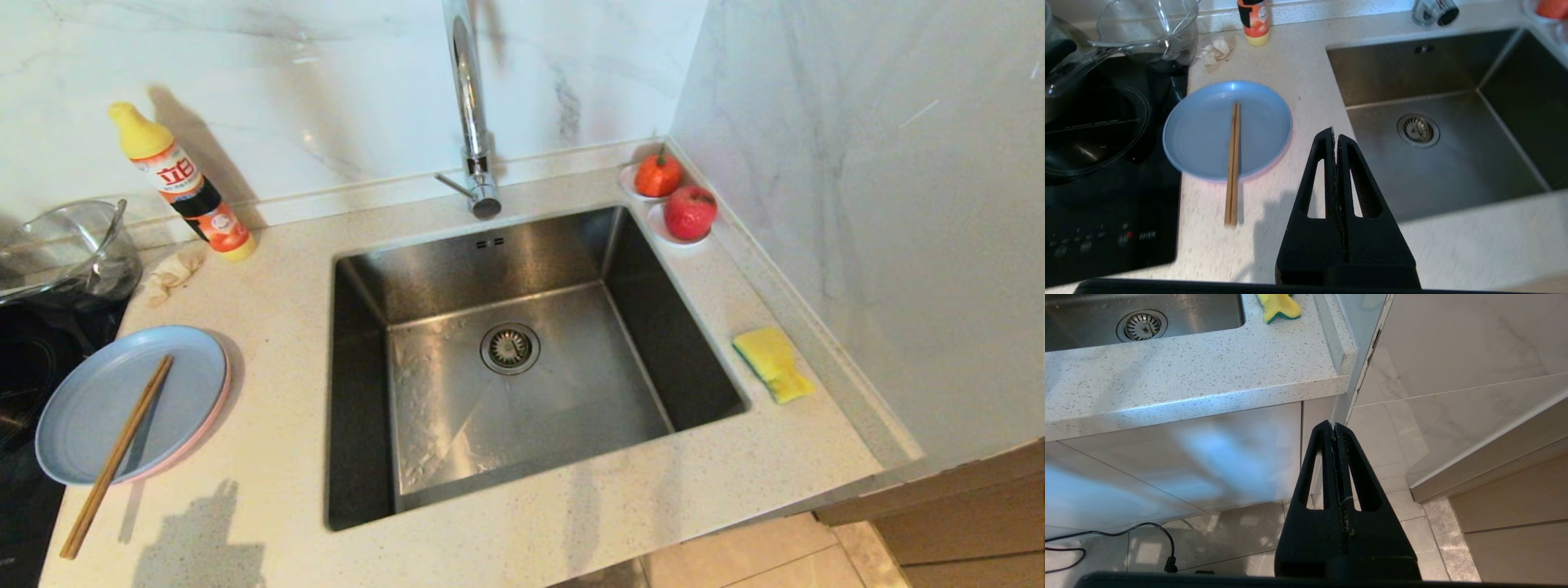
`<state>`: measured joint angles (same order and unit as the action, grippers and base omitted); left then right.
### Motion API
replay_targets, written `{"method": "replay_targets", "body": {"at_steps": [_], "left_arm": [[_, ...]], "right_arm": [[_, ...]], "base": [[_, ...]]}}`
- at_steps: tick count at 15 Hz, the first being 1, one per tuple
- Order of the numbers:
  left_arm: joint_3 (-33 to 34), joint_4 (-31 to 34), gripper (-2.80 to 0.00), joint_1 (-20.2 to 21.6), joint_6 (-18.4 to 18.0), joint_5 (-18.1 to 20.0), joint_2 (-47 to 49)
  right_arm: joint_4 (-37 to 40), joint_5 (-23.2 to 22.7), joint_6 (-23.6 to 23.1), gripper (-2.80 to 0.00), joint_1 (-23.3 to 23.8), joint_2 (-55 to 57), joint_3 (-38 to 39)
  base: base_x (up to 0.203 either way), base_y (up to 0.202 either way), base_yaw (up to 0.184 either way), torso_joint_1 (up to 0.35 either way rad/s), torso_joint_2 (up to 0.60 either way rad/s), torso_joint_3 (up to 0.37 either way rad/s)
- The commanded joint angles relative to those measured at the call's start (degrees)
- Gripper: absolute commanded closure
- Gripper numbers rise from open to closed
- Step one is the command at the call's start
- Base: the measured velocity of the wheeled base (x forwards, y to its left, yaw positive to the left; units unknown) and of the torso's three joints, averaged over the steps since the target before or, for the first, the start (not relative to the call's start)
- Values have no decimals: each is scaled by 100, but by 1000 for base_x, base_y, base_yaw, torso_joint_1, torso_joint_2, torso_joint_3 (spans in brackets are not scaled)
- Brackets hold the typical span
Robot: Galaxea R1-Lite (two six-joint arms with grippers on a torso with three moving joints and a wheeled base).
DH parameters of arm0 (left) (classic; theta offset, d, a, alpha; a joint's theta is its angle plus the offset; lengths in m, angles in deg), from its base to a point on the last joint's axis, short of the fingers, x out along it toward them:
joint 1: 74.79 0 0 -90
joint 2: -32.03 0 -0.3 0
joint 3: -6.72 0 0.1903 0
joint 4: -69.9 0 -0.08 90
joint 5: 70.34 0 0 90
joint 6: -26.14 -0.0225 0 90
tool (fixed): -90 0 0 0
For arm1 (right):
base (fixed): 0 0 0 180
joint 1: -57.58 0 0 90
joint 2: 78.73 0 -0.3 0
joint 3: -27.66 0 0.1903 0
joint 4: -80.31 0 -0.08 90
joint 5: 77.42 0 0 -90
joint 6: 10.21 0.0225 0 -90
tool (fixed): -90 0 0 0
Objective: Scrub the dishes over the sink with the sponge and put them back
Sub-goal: Grab the dish soap
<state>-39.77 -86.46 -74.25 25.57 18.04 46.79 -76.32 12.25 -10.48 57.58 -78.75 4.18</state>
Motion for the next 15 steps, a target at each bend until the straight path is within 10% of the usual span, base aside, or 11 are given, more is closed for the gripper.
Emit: {"method": "replay_targets", "body": {"at_steps": [1, 10, 14, 15], "left_arm": [[-886, -24, 0, 43, 241, 0, 1863], [-2754, -1518, 0, 97, 863, -175, 6390], [-2969, -3070, 0, 197, 870, -937, 7639], [-3079, -3217, -280, 212, 867, -1034, 7800]], "right_arm": [[0, -2, -8, 0, 0, 2, 2], [0, -2, -5, 0, 0, 2, 2], [0, -2, 0, 0, 0, 2, 2], [0, -2, -6, 0, 0, 2, 2]], "base": [[0, 0, 0, 0, 0, 0], [0, 0, 0, 0, 0, 0], [0, 0, 0, 0, 0, 0], [0, 0, 0, 0, 0, 0]]}}
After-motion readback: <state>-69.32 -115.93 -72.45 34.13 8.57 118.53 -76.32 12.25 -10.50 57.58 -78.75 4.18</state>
